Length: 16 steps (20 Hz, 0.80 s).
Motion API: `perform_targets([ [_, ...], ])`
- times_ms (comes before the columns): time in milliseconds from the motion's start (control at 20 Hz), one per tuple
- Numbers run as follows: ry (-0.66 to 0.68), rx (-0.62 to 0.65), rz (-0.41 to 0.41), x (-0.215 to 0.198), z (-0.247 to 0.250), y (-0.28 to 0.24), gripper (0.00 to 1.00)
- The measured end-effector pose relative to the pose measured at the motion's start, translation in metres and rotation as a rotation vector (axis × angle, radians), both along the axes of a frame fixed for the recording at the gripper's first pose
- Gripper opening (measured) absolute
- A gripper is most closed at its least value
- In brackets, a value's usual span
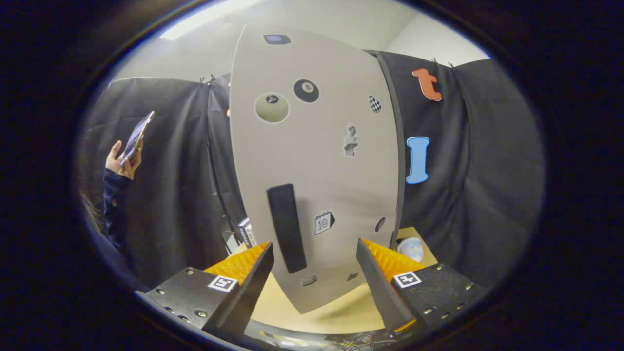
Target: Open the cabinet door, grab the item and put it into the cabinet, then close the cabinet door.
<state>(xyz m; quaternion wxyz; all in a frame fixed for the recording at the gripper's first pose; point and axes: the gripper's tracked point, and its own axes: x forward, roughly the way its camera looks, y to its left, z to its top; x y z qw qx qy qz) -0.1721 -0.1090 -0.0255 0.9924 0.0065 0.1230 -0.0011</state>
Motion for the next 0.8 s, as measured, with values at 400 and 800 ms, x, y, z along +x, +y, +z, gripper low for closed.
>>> perform_targets([
  [400,-0.011,-0.033,0.028,0.062,-0.005,0.014,1.0],
  [800,-0.006,0.016,0.095,0.092,-0.008,0.035,0.97],
])
